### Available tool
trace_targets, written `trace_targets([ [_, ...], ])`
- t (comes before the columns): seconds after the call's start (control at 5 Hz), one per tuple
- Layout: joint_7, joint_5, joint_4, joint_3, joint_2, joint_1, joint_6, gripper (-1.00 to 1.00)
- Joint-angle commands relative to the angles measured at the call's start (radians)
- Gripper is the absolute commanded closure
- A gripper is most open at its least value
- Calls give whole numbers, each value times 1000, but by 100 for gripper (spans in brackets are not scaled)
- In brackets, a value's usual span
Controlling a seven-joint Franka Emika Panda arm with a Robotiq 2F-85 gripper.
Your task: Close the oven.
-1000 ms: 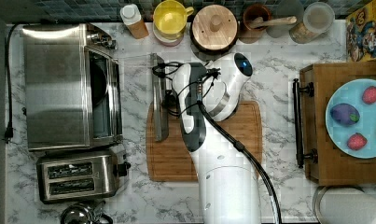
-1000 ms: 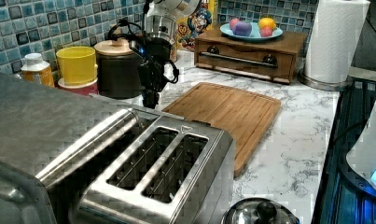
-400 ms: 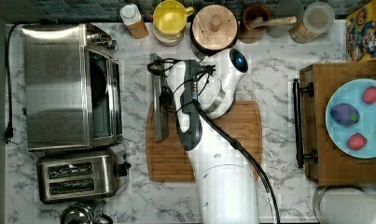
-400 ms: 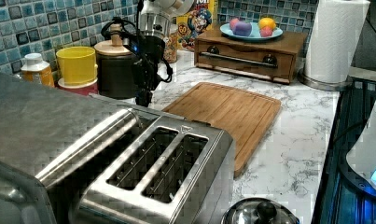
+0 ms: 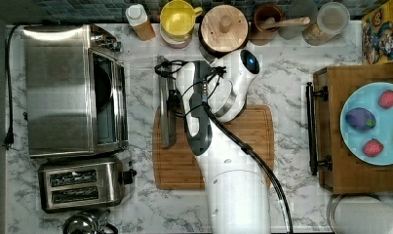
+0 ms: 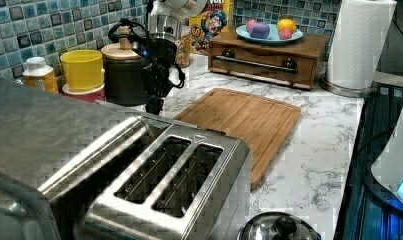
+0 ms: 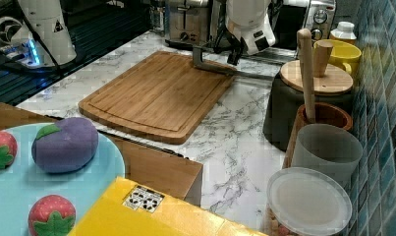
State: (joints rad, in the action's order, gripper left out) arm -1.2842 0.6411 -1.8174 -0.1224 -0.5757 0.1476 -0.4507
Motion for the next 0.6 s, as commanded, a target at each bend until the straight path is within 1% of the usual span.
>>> trace_targets([
  [0.2,4,-15,136,-129,110,-96,131,100],
  [0.4,-10,-30,76,-154,195,-144,57,100],
  [0.6,26,-75,56,-175,255,-177,28,100],
])
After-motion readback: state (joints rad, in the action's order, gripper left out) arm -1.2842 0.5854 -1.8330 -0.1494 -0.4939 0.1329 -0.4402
